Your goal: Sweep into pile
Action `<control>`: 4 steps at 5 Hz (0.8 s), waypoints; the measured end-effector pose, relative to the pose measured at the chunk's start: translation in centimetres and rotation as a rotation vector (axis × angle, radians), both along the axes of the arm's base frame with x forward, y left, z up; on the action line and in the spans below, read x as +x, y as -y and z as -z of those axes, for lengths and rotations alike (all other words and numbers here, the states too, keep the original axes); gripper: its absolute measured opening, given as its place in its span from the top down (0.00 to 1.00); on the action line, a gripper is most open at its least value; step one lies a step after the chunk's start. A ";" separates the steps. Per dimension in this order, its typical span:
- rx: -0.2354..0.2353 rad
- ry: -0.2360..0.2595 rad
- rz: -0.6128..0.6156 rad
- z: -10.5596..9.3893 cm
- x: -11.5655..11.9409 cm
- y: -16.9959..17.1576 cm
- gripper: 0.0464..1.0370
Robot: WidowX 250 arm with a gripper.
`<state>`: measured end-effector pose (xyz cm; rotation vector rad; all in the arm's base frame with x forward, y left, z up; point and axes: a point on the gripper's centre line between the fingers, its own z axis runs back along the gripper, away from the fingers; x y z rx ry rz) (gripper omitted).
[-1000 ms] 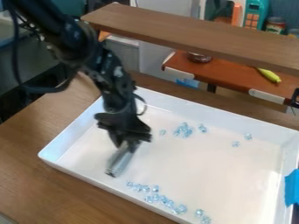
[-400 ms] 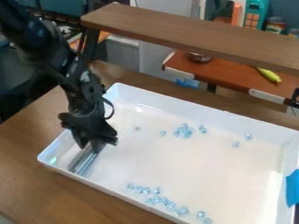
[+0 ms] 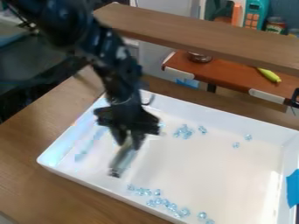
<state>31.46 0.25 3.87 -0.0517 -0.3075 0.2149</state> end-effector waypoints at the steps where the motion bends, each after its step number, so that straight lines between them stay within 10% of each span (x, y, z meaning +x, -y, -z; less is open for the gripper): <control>1: -0.036 0.015 0.036 -0.4 0.3 4.5 0.71; 4: -0.107 0.070 0.073 0.1 2.0 14.9 0.71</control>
